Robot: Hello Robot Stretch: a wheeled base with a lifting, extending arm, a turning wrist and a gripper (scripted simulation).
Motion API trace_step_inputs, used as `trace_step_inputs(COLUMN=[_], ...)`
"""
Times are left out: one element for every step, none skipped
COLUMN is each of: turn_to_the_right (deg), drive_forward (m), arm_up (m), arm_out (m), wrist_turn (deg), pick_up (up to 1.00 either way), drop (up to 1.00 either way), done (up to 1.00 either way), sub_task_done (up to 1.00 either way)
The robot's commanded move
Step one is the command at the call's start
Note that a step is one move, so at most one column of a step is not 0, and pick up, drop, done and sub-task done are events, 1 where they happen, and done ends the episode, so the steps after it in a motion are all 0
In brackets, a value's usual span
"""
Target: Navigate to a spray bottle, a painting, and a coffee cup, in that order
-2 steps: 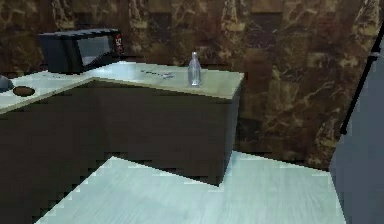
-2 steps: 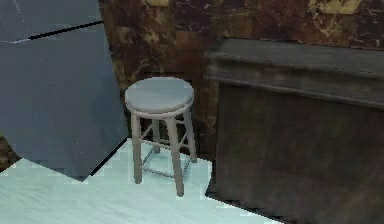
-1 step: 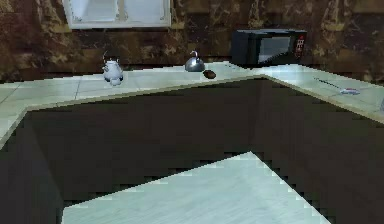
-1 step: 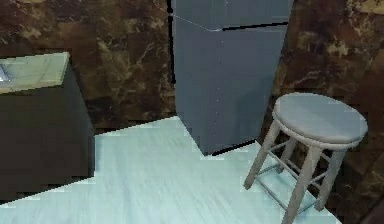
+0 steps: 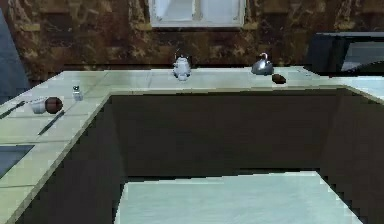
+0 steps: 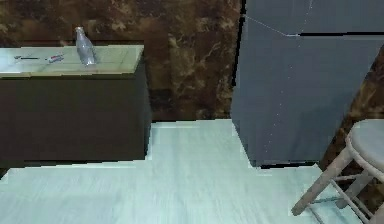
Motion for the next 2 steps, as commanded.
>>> trace_step_inputs(turn_to_the_right=[0.0, 0.0], drive_forward=[0.80, 0.00], arm_up=[0.00, 0.00], arm_out=[0.00, 0.00], wrist_turn=[0.0, 0.0], pick_up=[0.00, 0.00], drop=[0.00, 0.00], done=[0.00, 1.00], sub_task_done=[0.00, 0.00])
